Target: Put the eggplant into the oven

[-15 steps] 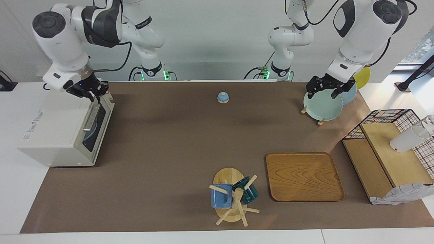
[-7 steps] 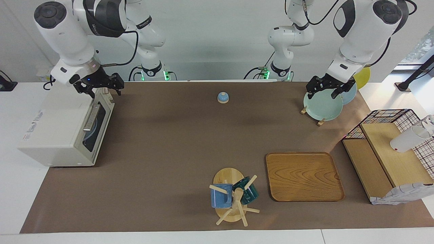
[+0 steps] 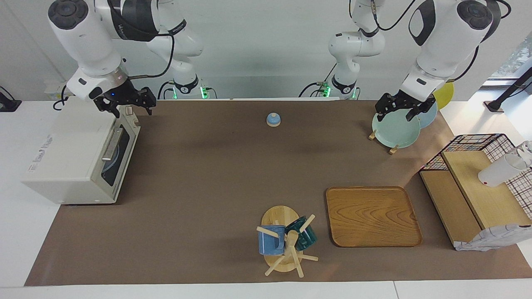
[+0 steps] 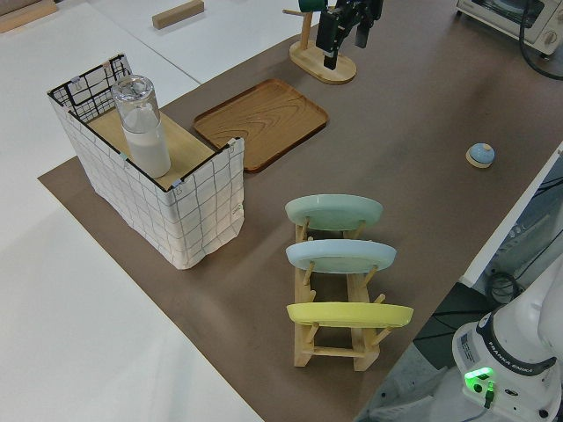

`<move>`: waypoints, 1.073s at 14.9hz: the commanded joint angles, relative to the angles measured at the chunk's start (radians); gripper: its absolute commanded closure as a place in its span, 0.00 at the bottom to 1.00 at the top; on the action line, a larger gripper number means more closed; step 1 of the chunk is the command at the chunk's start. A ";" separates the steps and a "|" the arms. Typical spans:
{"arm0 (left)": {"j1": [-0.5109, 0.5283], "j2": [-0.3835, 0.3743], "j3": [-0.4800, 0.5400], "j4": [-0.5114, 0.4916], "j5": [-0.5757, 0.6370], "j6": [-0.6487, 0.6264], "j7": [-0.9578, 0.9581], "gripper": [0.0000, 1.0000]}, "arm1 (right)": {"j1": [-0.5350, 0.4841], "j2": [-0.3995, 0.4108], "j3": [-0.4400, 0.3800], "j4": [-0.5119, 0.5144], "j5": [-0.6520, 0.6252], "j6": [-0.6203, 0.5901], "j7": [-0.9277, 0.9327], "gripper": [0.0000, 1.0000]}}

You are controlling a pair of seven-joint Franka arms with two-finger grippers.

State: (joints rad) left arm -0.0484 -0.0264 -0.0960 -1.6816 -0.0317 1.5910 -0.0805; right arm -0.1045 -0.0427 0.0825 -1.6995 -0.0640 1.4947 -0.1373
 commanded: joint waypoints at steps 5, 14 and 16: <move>0.007 -0.007 -0.004 0.003 -0.002 0.001 0.001 0.00 | 0.057 0.007 -0.067 0.011 0.020 0.001 0.013 0.00; 0.007 -0.007 -0.004 0.003 -0.002 0.001 0.001 0.00 | 0.077 0.009 -0.075 0.012 0.024 0.024 0.041 0.00; 0.007 -0.007 -0.004 0.003 -0.002 0.003 0.002 0.00 | 0.083 0.007 -0.090 0.012 0.026 0.025 0.059 0.00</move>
State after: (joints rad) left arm -0.0484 -0.0265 -0.0962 -1.6816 -0.0317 1.5910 -0.0805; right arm -0.0378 -0.0410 0.0163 -1.6993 -0.0631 1.5120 -0.1046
